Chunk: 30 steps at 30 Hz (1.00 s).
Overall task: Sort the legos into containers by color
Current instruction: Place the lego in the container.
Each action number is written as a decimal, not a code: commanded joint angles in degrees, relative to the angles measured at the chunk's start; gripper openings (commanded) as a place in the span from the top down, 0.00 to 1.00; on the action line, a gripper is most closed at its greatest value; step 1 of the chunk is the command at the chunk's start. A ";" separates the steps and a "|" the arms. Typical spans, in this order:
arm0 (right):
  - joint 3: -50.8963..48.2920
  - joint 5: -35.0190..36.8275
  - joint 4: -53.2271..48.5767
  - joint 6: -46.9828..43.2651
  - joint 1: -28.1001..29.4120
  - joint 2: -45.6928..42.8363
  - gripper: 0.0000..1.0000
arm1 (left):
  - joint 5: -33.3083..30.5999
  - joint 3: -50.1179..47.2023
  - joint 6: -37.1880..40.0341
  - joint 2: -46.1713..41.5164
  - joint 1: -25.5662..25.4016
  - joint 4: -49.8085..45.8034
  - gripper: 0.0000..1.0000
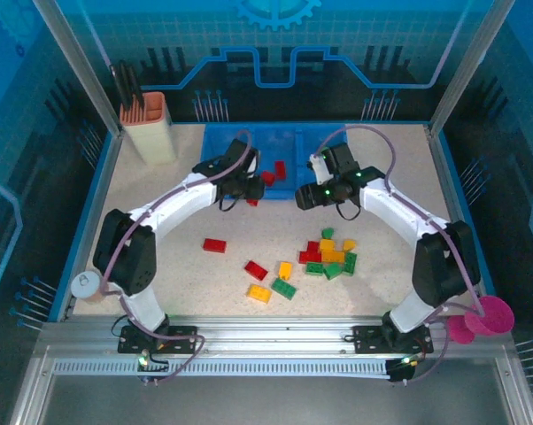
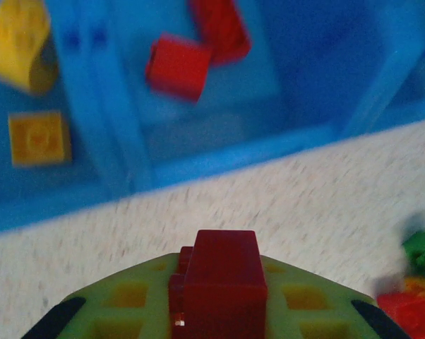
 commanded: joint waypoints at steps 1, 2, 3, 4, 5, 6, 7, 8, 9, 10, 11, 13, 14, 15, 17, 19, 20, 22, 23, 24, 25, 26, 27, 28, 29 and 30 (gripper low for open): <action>-4.43 2.81 -3.03 1.83 0.09 -4.82 0.25 | 0.92 7.72 4.51 5.01 -0.25 -0.03 0.86; -5.90 3.40 -3.33 2.51 0.07 -6.16 0.25 | 0.41 10.59 5.27 7.30 -0.25 0.43 0.86; -7.04 4.07 -3.67 3.13 0.06 -7.30 0.25 | -0.17 12.93 5.91 9.30 -0.18 0.65 0.86; -8.34 4.53 -4.10 3.89 0.02 -8.61 0.25 | -0.71 16.03 6.47 11.69 -0.09 0.59 0.86; -9.58 4.75 -4.57 4.77 0.05 -9.85 0.25 | -0.93 18.85 6.73 13.95 0.00 0.43 0.86; -10.55 4.69 -5.10 5.58 0.07 -10.91 0.25 | -0.92 21.17 6.76 16.10 0.18 0.16 0.86; -11.64 4.70 -5.76 6.55 0.11 -12.30 0.25 | -0.83 23.70 6.60 18.17 0.41 -0.18 0.86; -12.74 4.85 -6.32 7.54 0.24 -13.62 0.25 | -0.79 26.01 6.63 20.33 0.67 -0.58 0.86; -13.78 5.01 -6.65 8.56 0.32 -15.16 0.25 | -0.82 28.01 6.61 22.08 0.84 -0.94 0.86; -15.20 5.48 -7.04 9.63 0.31 -17.03 0.25 | -0.84 30.15 6.57 24.27 1.13 -1.45 0.86; -16.18 5.93 -7.35 10.36 0.30 -18.53 0.25 | -0.70 32.34 6.44 25.90 1.40 -2.01 0.86; -17.73 7.42 -8.72 11.99 0.20 -21.14 0.24 | -0.62 35.60 6.41 29.06 1.89 -2.94 0.85; -18.35 8.50 -9.74 12.71 0.07 -22.33 0.24 | -0.63 37.12 6.53 30.43 2.02 -3.40 0.85; -18.73 9.26 -10.65 13.38 -0.15 -23.37 0.24 | -0.73 38.34 6.49 31.53 2.25 -3.75 0.85; -19.15 10.89 -12.89 14.97 -0.94 -25.47 0.23 | -0.77 40.95 6.15 33.84 2.63 -4.66 0.83; -21.32 11.74 -14.39 16.61 -2.13 -27.36 0.22 | -0.76 42.65 5.61 35.32 2.95 -5.18 0.80; -22.18 11.49 -14.92 17.61 -3.08 -28.49 0.22 | -0.63 43.21 5.51 35.85 3.07 -5.22 0.79; -24.08 10.11 -15.12 19.30 -5.04 -30.52 0.21 | -0.63 44.01 5.51 36.59 3.09 -5.29 0.75; -25.15 9.18 -15.11 20.06 -5.97 -31.46 0.21 | -0.54 44.27 5.49 36.83 3.09 -5.31 0.74; -25.97 8.64 -15.27 20.62 -6.84 -32.22 0.21 | -0.54 44.62 5.59 37.10 3.09 -5.23 0.72; -26.56 8.10 -15.57 21.10 -7.56 -32.68 0.21 | -0.66 44.97 5.58 37.39 3.11 -5.36 0.68; -27.08 7.68 -15.68 21.46 -8.06 -32.91 0.21 | -0.58 45.18 5.59 37.50 3.09 -5.40 0.67; -27.60 7.22 -15.56 21.74 -8.55 -32.99 0.21 | -0.53 45.49 5.47 37.68 3.09 -5.31 0.65; -27.98 6.78 -15.51 22.03 -8.95 -32.92 0.21 | -0.49 45.55 5.39 37.77 3.13 -5.30 0.62; -28.22 6.58 -15.40 22.37 -9.27 -32.70 0.21 | -0.31 45.71 5.30 37.85 3.09 -5.23 0.60; -28.48 6.20 -15.13 22.94 -9.66 -32.34 0.20 | -0.22 45.76 5.16 37.86 3.09 -5.22 0.56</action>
